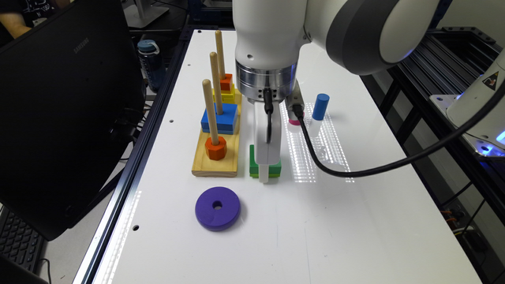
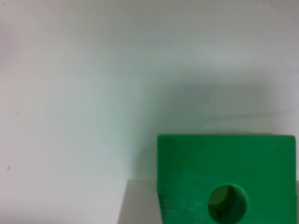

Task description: Pick up green block.

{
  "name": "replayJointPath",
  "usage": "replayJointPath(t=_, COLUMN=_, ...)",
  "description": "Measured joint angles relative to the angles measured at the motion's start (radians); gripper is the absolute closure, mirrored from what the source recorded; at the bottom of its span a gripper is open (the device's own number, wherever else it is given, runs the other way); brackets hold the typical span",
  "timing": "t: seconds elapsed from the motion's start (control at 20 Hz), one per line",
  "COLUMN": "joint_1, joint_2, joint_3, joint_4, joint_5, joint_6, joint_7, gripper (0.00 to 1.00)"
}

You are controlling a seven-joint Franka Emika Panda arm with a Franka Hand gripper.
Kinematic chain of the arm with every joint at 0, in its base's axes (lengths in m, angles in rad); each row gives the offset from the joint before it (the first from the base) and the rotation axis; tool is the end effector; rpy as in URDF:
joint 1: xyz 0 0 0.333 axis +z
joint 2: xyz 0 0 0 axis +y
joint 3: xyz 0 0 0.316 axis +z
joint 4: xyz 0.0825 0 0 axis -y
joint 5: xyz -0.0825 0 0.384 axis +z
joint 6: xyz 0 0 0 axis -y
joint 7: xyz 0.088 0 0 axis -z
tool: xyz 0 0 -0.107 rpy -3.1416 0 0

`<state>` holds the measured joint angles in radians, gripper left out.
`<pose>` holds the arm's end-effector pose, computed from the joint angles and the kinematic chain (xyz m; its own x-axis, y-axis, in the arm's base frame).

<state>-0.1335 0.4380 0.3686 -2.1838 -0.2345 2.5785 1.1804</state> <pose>0.5412 0.1369 0.1977 0.7126 -0.7011 -0.0268 -0.7015 -0.7126 -0.0123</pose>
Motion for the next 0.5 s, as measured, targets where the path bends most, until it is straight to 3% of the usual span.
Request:
replayJointPath(t=0.1, joint_1=-0.006, joint_2=-0.041, joint_3=0.015, joint_4=-0.004, joint_5=0.0164, joint_6=-0.038, joint_7=-0.003, gripper=1.00)
replayJointPath(t=0.2, joint_1=-0.008, joint_2=-0.066, joint_3=0.020, joint_4=-0.014, joint_5=0.0258, joint_6=-0.053, joint_7=-0.005, gripper=1.00)
replayJointPath(t=0.5, joint_1=-0.011, joint_2=-0.079, joint_3=0.022, joint_4=-0.021, joint_5=0.0296, joint_6=-0.055, joint_7=-0.006, gripper=1.00)
